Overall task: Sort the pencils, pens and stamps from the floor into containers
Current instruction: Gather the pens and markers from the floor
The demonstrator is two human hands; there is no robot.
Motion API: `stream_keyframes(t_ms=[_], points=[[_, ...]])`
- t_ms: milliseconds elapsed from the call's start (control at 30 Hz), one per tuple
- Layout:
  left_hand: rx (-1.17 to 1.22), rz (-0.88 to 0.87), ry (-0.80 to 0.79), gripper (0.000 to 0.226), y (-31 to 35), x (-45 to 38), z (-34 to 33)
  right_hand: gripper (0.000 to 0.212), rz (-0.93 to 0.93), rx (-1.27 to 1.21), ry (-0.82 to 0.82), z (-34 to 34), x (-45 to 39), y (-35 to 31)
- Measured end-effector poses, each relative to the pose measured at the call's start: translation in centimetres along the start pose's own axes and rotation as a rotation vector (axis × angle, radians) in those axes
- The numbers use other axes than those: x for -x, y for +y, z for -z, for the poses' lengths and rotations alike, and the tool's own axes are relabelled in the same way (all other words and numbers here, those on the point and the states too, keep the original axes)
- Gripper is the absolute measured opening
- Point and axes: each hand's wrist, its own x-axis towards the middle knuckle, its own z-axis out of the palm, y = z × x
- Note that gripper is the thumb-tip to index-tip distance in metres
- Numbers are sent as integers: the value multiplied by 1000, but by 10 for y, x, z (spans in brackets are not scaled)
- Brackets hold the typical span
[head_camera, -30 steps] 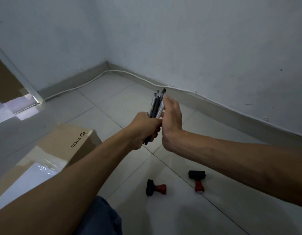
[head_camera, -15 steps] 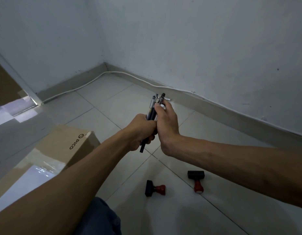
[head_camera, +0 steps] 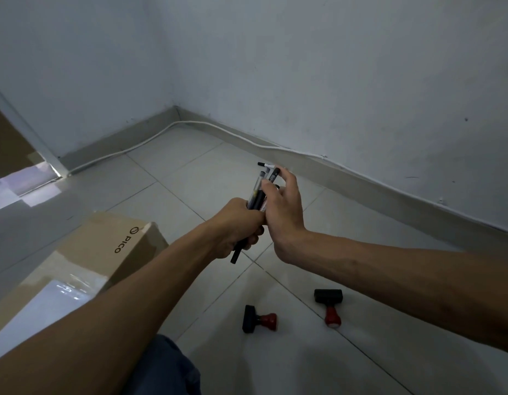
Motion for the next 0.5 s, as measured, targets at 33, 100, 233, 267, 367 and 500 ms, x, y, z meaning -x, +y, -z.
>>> stream_keyframes(t_ms=[33, 100, 233, 267, 367, 500], points=[[-6, -4, -3, 8, 0, 0, 0, 43, 12, 2, -15, 1, 1, 0], [-15, -18, -4, 13, 0, 0, 0, 36, 37, 13, -57, 4, 2, 3], [-11, -12, 15, 19, 1, 2, 0, 29, 47, 45, -110, 7, 7, 4], [-8, -8, 18, 19, 1, 3, 0, 29, 45, 47, -109, 7, 6, 4], [7, -23, 35, 18, 3, 3, -1, 34, 4, 39, -111, 5, 6, 3], [18, -48, 69, 20, 4, 3, 0, 39, -79, 1, -169, 4, 8, -2]])
